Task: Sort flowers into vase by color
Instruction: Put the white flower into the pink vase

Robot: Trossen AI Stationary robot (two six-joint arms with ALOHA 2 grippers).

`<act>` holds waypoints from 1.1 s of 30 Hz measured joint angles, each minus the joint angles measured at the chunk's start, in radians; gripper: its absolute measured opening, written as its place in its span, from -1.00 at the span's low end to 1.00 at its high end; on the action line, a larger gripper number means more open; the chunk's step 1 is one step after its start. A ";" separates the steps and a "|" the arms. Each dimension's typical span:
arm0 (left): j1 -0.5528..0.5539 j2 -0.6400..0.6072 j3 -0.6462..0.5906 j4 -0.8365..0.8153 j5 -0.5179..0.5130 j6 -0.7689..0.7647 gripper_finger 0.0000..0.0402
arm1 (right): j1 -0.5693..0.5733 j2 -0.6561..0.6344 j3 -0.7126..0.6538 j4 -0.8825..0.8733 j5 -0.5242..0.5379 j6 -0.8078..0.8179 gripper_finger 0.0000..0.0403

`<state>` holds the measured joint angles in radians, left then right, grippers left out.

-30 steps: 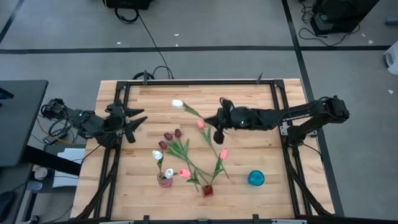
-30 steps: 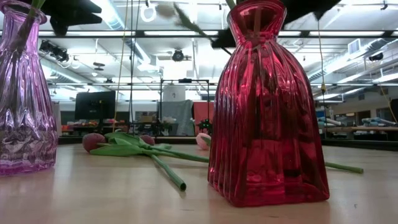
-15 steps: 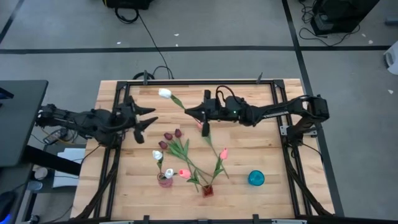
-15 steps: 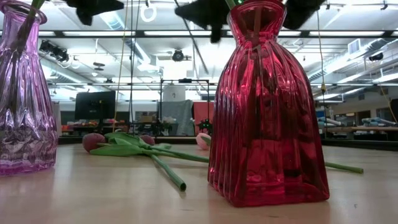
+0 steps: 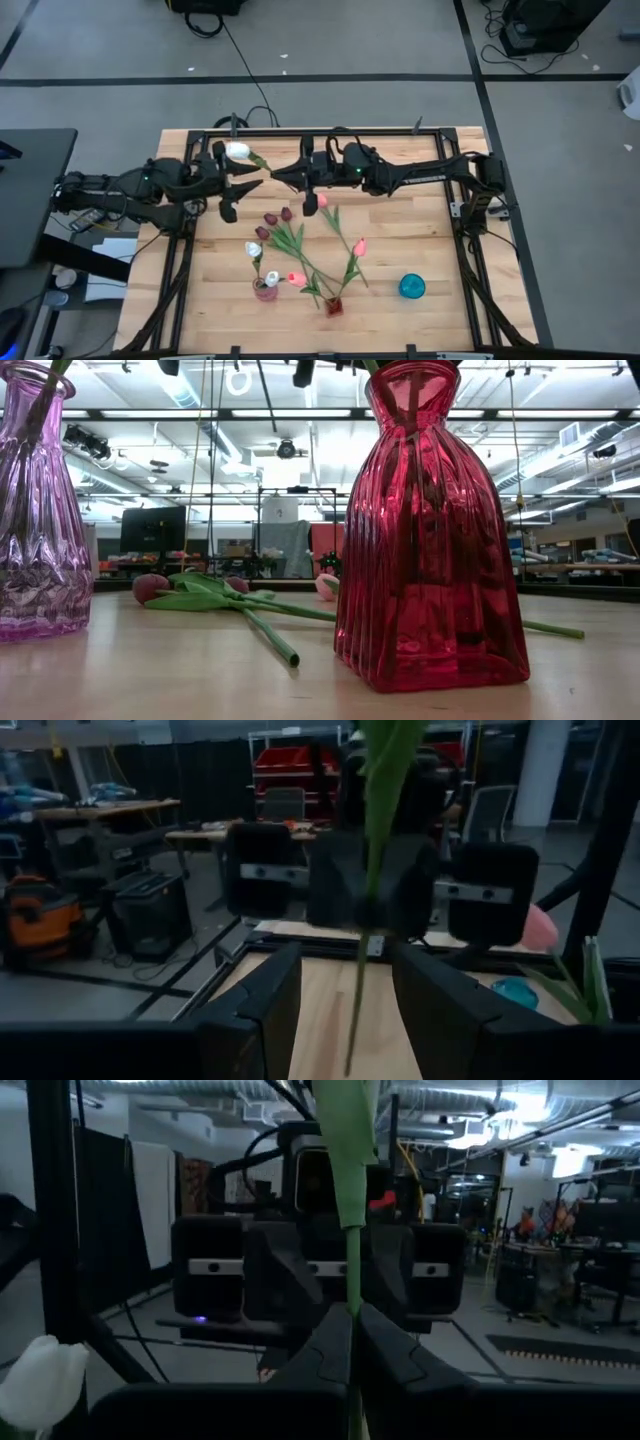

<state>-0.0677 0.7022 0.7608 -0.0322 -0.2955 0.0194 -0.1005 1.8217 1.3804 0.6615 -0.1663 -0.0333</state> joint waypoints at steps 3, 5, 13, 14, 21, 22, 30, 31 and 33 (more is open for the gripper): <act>0.004 0.030 0.000 0.005 0.015 0.010 -0.19 | 0.000 0.004 0.000 0.061 0.011 0.003 -0.92; 0.004 0.058 0.000 0.030 0.024 0.026 -0.19 | 0.000 0.007 0.001 0.114 0.010 0.003 -0.92; 0.014 0.144 -0.001 0.119 0.024 0.049 -0.19 | 0.013 0.010 0.002 0.173 0.008 -0.005 -0.92; 0.020 0.148 -0.001 0.124 0.024 0.048 -0.19 | 0.017 0.010 0.002 0.184 0.010 -0.017 -0.92; 0.043 0.186 0.000 0.152 0.053 0.021 -0.19 | 0.041 0.010 0.002 0.216 0.024 -0.063 -0.92; 0.043 0.194 0.000 0.165 0.060 0.019 -0.19 | 0.042 0.010 0.002 0.217 0.026 -0.072 -0.92; 0.042 0.215 0.062 0.098 0.102 -0.004 -0.19 | 0.045 0.010 0.002 0.205 0.046 -0.091 -0.92; 0.042 0.215 0.090 0.050 0.109 -0.005 -0.19 | 0.046 0.010 0.002 0.205 0.053 -0.101 -0.92; 0.041 0.214 0.150 -0.053 0.124 -0.007 -0.19 | 0.052 0.010 0.002 0.205 0.077 -0.122 -0.92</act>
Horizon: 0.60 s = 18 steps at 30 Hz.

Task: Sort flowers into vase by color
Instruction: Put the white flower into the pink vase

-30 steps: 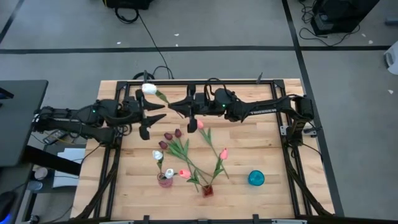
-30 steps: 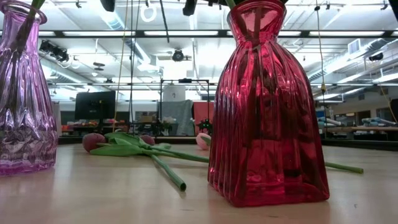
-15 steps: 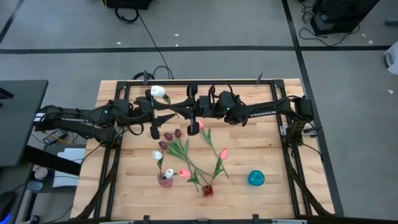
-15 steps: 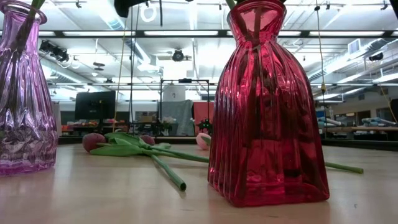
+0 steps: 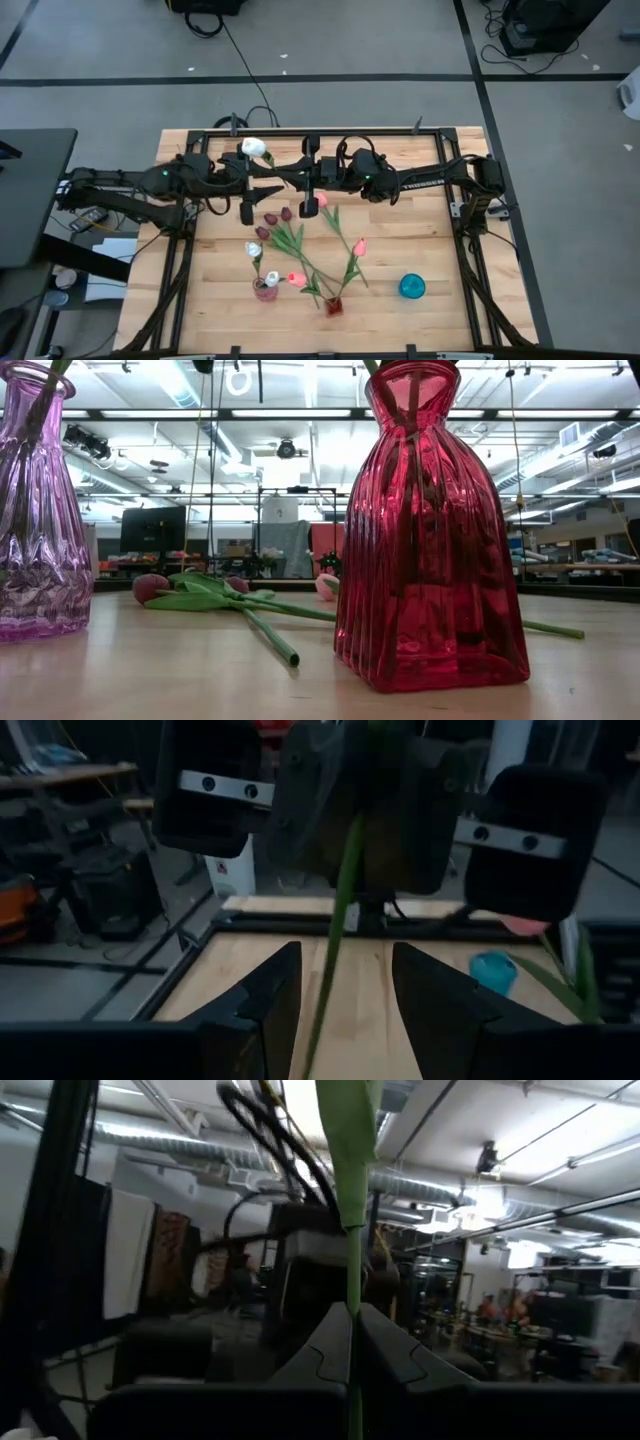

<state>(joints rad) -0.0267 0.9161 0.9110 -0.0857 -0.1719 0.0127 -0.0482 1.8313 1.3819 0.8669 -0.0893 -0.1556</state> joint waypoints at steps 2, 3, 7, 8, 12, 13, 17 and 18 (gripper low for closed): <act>-0.001 0.000 0.058 -0.097 0.003 -0.016 -0.19 | 0.004 -0.001 0.000 0.000 0.017 -0.016 -0.92; -0.001 -0.001 0.083 -0.145 0.005 -0.020 -0.19 | 0.006 -0.001 0.000 0.000 0.023 -0.022 -0.92; -0.002 -0.002 0.159 -0.299 0.026 -0.033 -0.19 | 0.017 -0.002 0.000 -0.001 0.073 -0.043 -0.92; -0.006 -0.005 0.173 -0.324 0.036 -0.042 -0.19 | 0.019 -0.002 0.000 -0.001 0.090 -0.054 -0.92; -0.030 -0.033 0.203 -0.347 0.032 -0.044 -0.19 | 0.025 -0.002 -0.021 0.018 0.126 -0.083 -0.92; -0.035 -0.041 0.203 -0.337 0.021 -0.043 -0.19 | 0.026 -0.002 -0.032 0.032 0.127 -0.083 -0.92; -0.056 -0.047 0.202 -0.299 -0.017 0.009 -0.19 | 0.027 -0.003 -0.087 0.111 0.143 -0.083 -0.92; -0.063 -0.047 0.202 -0.283 -0.017 0.021 -0.19 | 0.027 -0.003 -0.104 0.135 0.146 -0.082 -0.92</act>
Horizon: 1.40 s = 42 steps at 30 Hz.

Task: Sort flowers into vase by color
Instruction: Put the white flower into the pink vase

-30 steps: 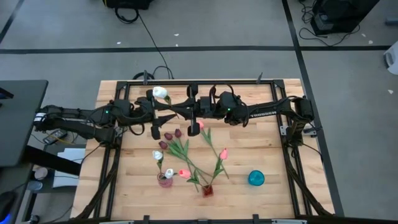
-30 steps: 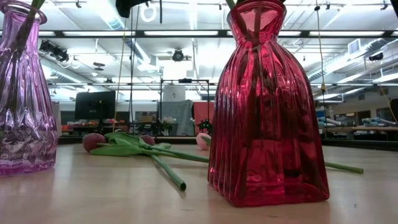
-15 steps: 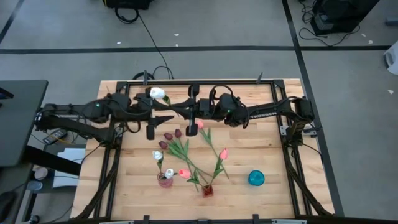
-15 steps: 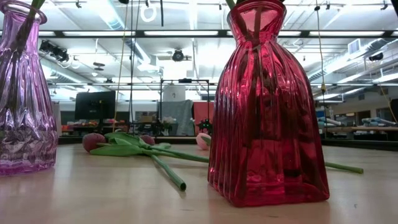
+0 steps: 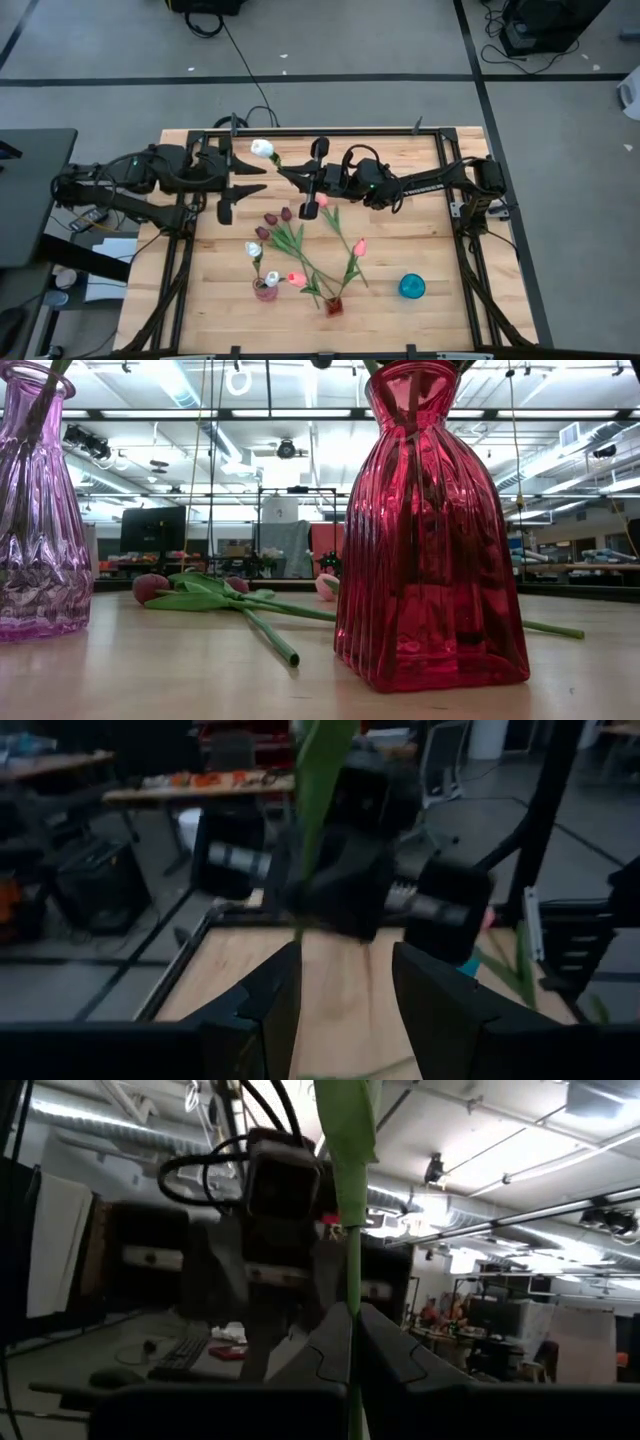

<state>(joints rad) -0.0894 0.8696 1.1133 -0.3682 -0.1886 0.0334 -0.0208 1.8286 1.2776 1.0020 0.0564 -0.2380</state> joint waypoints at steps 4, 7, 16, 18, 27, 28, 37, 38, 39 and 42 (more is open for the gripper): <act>-0.019 0.012 0.000 0.076 0.000 0.068 -0.19 | 0.001 0.000 -0.043 0.030 -0.001 0.009 -0.92; -0.021 0.040 0.000 0.133 -0.002 0.091 -0.19 | 0.006 0.000 -0.056 0.030 -0.002 0.010 -0.92; -0.020 0.135 0.000 0.206 -0.015 0.149 -0.19 | 0.020 -0.001 -0.058 0.030 0.003 0.001 -0.92; -0.020 0.138 0.000 0.213 -0.016 0.149 -0.19 | 0.020 -0.001 -0.058 0.027 0.003 0.000 -0.92; -0.016 0.150 0.000 0.226 -0.084 0.122 -0.19 | 0.021 -0.002 -0.058 0.022 0.025 -0.001 -0.92; -0.015 0.157 0.000 0.223 -0.092 0.116 -0.19 | 0.021 -0.002 -0.058 0.021 0.023 -0.001 -0.92; -0.015 0.193 -0.001 0.220 -0.162 0.096 -0.23 | 0.024 -0.002 -0.058 0.018 0.022 -0.002 -0.92; -0.015 0.193 -0.001 0.220 -0.162 0.096 -0.26 | 0.023 -0.002 -0.058 0.019 0.022 -0.003 -0.92; -0.015 0.192 -0.001 0.221 -0.162 0.096 -0.31 | 0.023 -0.002 -0.058 0.019 0.022 -0.004 -0.92; -0.015 0.190 -0.001 0.223 -0.161 0.096 -0.49 | 0.023 -0.002 -0.058 0.021 0.022 -0.004 -0.92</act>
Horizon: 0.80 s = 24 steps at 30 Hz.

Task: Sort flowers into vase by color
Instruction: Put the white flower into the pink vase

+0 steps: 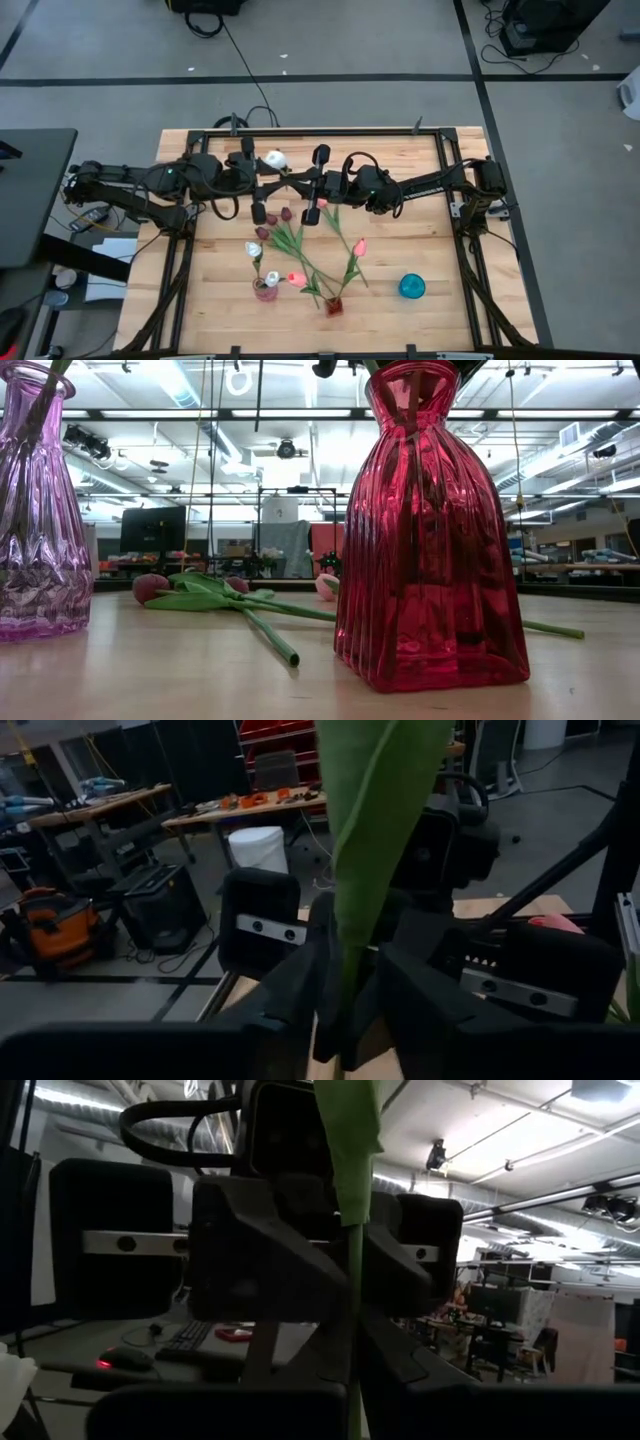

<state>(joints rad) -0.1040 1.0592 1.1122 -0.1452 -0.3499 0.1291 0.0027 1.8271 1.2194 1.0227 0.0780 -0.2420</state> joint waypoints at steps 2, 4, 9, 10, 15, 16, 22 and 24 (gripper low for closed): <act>0.000 -0.001 0.000 0.000 0.001 0.003 -0.65 | 0.000 0.000 0.000 -0.001 0.000 0.001 -0.90; 0.000 -0.002 0.000 -0.001 0.011 0.014 -0.86 | 0.001 0.000 0.000 -0.004 0.000 0.005 -0.87; 0.000 0.001 0.000 -0.036 0.059 0.016 -0.95 | 0.007 0.000 0.001 -0.056 -0.014 0.013 -0.66; 0.000 -0.001 0.000 -0.055 0.068 0.015 -0.96 | 0.008 -0.005 0.001 -0.077 -0.021 0.020 -0.59; 0.001 -0.081 -0.001 -0.141 0.124 -0.001 -0.97 | 0.017 -0.114 0.005 -0.312 -0.023 0.073 -0.18; 0.001 -0.110 -0.001 -0.160 0.130 -0.002 -0.97 | 0.016 -0.147 0.005 -0.367 -0.022 0.087 -0.11; -0.005 -0.295 0.000 -0.305 0.168 -0.045 -0.97 | 0.014 -0.320 0.006 -0.699 -0.004 0.136 0.12; -0.018 -0.339 0.000 -0.361 0.226 -0.085 -0.97 | 0.011 -0.363 -0.004 -0.769 0.027 0.162 0.14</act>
<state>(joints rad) -0.1220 0.7205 1.1126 -0.5058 -0.1241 0.0446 0.0137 1.4644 1.2157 0.2540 0.1050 -0.0803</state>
